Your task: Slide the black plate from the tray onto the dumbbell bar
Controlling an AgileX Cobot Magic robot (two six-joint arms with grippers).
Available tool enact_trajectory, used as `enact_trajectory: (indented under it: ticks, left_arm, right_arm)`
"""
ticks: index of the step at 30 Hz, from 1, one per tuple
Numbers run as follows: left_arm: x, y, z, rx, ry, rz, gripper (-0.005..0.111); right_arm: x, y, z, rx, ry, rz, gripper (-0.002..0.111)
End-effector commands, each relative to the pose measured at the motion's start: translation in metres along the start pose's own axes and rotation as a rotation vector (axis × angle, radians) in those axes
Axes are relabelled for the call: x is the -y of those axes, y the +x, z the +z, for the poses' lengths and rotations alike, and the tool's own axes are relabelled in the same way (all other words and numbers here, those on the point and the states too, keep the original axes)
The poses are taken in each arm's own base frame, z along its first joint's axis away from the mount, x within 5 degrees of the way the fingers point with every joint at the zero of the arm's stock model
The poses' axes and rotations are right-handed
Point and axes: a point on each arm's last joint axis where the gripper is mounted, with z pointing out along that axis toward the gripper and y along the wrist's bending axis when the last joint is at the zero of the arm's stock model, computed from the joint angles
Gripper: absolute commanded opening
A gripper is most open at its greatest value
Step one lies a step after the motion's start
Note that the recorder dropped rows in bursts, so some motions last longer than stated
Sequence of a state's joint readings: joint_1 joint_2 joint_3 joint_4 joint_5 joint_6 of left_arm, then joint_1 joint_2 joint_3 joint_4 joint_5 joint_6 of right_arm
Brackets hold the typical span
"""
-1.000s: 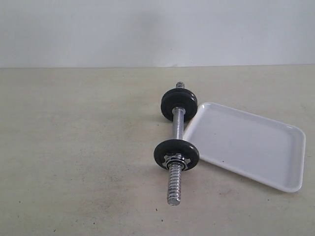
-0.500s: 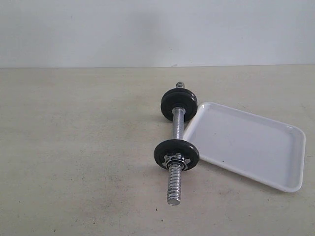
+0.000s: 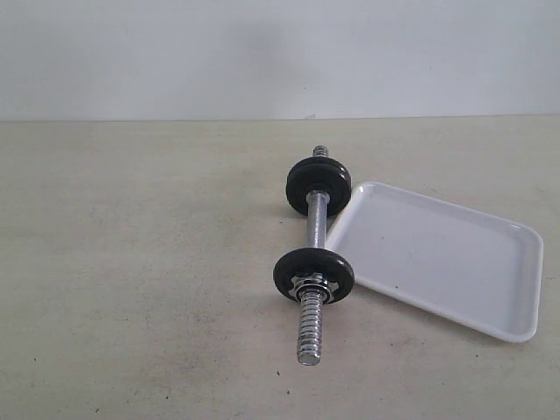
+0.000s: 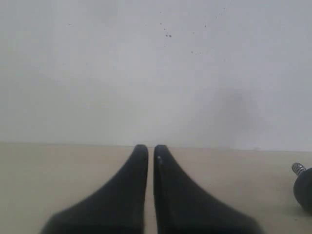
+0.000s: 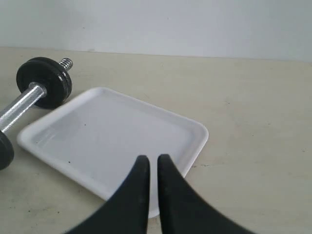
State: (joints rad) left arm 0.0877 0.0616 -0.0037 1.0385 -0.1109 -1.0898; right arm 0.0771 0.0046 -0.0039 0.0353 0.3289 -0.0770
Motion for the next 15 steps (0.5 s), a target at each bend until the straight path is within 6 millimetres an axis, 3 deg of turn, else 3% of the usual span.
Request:
enact_trajectory:
  ticks: [1,15]
  left_arm:
    - [0.0,0.001,-0.0002,0.0,-0.001,0.002,0.004]
    - [0.0012,-0.0031,-0.0054,0.061,0.008,0.007,0.004]
  right_arm:
    - [0.0003,0.0006,0.0001,0.005,0.005,-0.007,0.004]
    - [0.0014,0.0007,0.0001,0.004,0.024,-0.011,0.004]
